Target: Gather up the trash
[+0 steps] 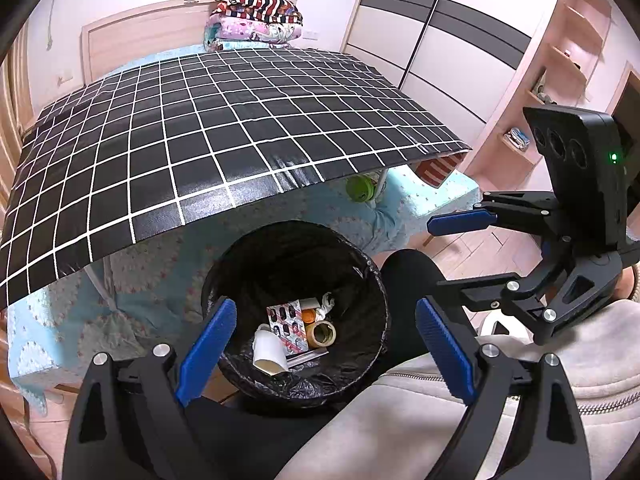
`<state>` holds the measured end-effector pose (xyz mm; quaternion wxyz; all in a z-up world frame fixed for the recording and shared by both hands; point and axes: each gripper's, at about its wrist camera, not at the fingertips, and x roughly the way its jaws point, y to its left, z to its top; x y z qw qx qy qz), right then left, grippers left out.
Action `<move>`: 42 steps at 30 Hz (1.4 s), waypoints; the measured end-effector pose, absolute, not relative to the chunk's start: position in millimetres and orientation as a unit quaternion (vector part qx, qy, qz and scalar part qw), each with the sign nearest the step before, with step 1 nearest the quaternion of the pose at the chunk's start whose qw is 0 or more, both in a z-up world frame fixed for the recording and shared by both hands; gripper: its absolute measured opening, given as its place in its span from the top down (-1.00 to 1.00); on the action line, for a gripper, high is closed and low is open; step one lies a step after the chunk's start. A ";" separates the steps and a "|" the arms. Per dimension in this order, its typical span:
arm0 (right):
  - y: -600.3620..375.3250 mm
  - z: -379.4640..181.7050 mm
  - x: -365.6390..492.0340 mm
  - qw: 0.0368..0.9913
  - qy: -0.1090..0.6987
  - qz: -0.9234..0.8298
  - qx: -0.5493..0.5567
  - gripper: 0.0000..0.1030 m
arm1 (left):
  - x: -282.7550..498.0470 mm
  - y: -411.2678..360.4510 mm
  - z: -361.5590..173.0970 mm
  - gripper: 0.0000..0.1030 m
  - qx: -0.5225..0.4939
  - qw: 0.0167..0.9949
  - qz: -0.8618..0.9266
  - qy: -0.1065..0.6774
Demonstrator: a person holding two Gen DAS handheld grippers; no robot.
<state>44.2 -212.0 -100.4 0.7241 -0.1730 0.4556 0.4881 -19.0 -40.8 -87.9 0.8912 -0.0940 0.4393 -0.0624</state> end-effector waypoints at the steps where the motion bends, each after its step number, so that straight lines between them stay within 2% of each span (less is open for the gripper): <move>1: -211.9 -100.2 43.7 0.724 0.455 0.488 -0.174 -0.54 | -19.0 -41.3 -87.5 -0.71 -0.094 0.891 -0.062 0.439; 42: -209.7 -93.7 36.6 0.726 0.443 0.494 -0.181 -0.54 | -18.9 -46.7 -81.5 -0.71 -0.090 0.896 -0.069 0.429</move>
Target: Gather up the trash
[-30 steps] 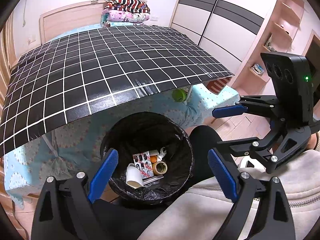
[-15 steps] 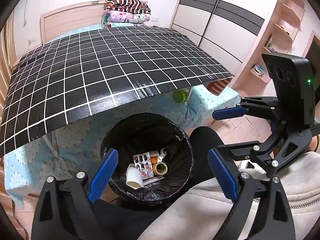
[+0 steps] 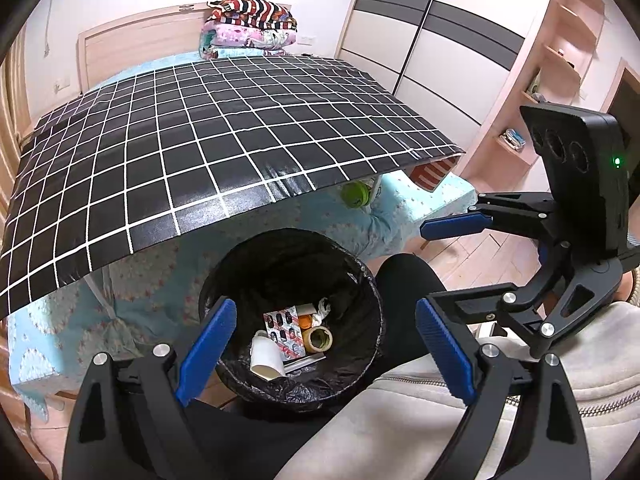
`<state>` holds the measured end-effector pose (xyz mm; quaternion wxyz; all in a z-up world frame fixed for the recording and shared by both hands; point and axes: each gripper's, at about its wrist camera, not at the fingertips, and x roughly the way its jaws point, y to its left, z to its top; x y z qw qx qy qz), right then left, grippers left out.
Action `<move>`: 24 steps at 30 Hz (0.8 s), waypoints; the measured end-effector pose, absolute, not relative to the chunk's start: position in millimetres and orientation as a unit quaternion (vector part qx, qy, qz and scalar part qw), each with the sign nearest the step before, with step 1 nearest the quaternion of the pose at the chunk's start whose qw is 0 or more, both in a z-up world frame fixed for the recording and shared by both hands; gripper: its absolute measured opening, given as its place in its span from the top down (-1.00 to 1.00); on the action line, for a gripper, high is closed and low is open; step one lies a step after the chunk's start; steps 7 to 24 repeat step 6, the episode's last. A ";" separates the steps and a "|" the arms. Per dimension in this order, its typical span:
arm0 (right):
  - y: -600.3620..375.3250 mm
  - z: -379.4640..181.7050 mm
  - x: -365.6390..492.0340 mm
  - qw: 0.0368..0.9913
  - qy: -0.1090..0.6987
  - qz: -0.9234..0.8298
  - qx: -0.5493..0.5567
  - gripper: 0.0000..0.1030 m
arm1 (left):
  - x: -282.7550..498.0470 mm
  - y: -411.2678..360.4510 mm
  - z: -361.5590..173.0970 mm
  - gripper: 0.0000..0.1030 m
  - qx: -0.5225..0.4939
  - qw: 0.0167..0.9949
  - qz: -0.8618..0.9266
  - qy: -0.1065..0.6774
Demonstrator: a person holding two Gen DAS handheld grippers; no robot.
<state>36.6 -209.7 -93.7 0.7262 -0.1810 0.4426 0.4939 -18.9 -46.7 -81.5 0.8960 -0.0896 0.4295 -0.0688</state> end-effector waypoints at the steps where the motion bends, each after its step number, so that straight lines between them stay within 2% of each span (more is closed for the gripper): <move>1: -209.8 -93.5 36.7 0.727 0.442 0.494 -0.181 -0.54 | -19.1 -46.6 -81.2 -0.71 -0.090 0.896 -0.069 0.429; 24: -208.7 -93.1 35.5 0.728 0.440 0.493 -0.183 -0.54 | -19.9 -47.2 -80.7 -0.71 -0.089 0.897 -0.069 0.428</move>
